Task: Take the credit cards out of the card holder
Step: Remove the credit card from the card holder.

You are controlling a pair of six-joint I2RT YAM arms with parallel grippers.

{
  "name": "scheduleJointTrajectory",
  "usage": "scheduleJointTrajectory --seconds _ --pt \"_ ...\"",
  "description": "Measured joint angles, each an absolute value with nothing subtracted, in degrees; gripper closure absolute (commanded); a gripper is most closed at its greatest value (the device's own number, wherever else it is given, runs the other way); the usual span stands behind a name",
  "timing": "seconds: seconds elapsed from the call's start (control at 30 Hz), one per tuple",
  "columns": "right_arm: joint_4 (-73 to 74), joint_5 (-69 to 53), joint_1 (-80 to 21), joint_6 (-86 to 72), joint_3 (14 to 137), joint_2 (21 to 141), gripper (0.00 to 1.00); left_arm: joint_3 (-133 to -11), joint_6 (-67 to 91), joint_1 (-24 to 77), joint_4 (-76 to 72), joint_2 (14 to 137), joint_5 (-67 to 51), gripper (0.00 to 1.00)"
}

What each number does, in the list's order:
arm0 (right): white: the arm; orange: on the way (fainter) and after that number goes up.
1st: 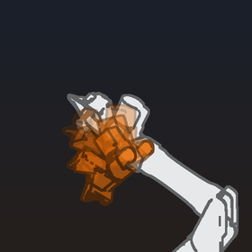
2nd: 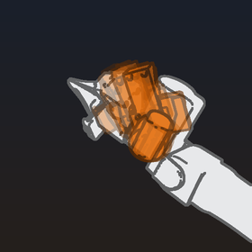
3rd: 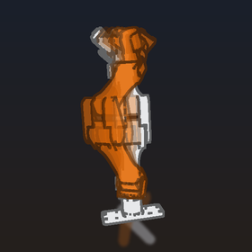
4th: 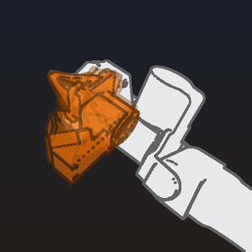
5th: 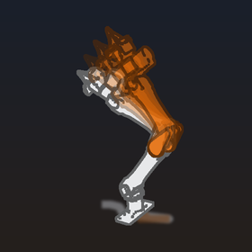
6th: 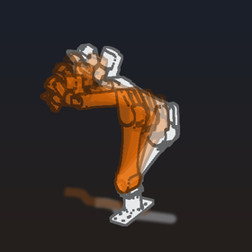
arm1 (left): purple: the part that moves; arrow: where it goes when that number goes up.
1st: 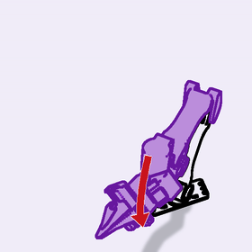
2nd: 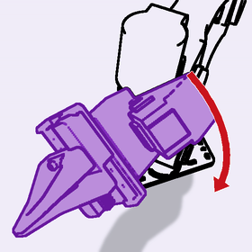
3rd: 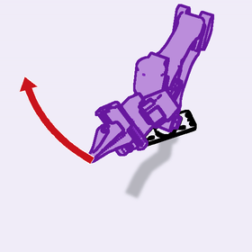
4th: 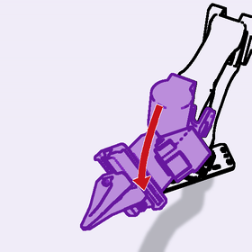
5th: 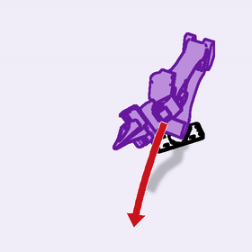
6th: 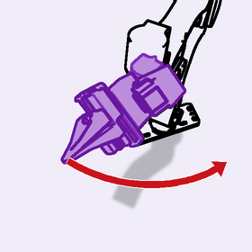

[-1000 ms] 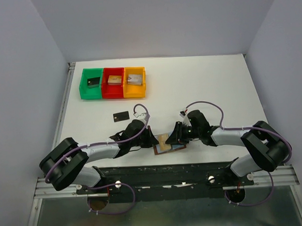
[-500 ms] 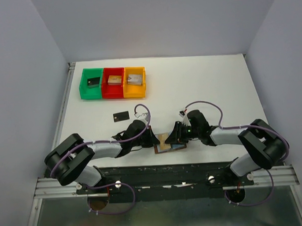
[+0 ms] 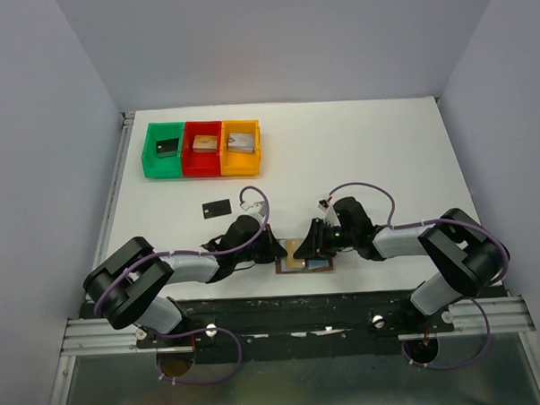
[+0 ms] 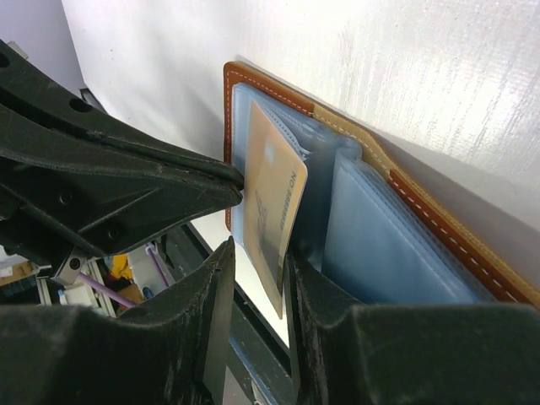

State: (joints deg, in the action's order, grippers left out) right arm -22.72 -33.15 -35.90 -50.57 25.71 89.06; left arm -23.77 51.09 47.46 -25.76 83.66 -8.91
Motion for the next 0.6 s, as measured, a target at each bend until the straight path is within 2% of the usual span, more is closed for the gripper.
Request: scheduleJointTrajectory --seconds 0.6 --pt "-17.37 -31.99 -36.01 -48.84 26.00 84.29 0.67 -23.05 52.69 47.48 -26.17 83.66 -8.73 1.00"
